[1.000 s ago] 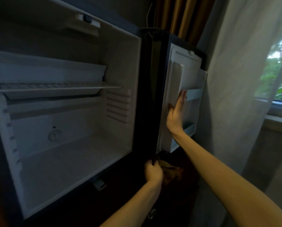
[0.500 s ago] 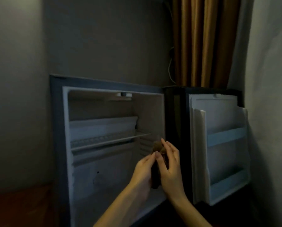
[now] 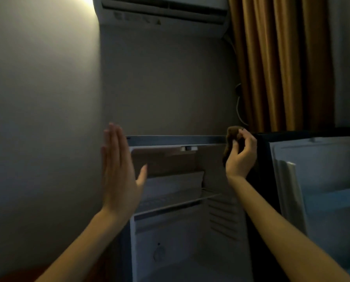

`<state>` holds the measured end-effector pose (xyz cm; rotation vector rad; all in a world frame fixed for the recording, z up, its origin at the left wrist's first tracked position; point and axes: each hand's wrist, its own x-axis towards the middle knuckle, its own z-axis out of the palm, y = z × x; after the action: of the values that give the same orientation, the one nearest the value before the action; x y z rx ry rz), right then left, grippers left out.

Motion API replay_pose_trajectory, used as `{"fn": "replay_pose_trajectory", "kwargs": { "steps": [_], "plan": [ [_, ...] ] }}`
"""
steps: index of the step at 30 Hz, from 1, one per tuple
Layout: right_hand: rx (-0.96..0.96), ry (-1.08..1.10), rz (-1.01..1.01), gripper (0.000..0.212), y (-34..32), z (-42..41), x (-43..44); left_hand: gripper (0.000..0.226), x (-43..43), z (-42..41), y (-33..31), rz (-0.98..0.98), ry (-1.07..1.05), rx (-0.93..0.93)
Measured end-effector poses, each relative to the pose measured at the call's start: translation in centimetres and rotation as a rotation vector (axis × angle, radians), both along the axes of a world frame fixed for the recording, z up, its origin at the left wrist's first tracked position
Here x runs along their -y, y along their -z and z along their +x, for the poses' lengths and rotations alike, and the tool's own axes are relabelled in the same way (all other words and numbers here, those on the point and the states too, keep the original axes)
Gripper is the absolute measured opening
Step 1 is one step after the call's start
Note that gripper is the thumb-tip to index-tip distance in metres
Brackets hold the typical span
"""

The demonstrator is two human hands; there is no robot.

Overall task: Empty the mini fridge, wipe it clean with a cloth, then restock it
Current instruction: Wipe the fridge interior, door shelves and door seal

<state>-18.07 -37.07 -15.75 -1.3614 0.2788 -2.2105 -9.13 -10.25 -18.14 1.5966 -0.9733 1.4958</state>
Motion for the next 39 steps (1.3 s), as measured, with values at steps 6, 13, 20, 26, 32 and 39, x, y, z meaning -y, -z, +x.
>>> {"fn": "replay_pose_trajectory", "kwargs": {
  "steps": [6,13,20,26,32,39],
  "plan": [
    [0.016,-0.124,0.137,0.039,0.3,4.7,0.4,0.102,1.0,2.8,1.4,-0.118,0.274,-0.148],
    [-0.033,-0.222,-0.438,0.03,-1.0,7.9,-17.2,0.09,1.2,2.4,1.4,-0.135,0.303,-0.08],
    [-0.143,-0.247,-0.782,0.035,-0.5,8.4,-17.9,0.1,1.3,2.4,5.0,-0.114,0.109,-0.055],
    [-0.23,-0.123,-0.8,0.039,-1.0,9.9,-18.7,0.105,0.1,3.4,4.8,-0.118,0.157,-0.163],
    [-0.338,-0.018,-0.839,0.051,-1.5,14.6,-21.2,0.088,-2.3,7.8,4.4,-0.128,0.215,-0.181],
    [-0.337,0.136,-0.905,0.054,-1.5,20.4,-22.8,0.082,-4.1,14.1,4.3,-0.103,0.297,-0.211]
  ]
}}
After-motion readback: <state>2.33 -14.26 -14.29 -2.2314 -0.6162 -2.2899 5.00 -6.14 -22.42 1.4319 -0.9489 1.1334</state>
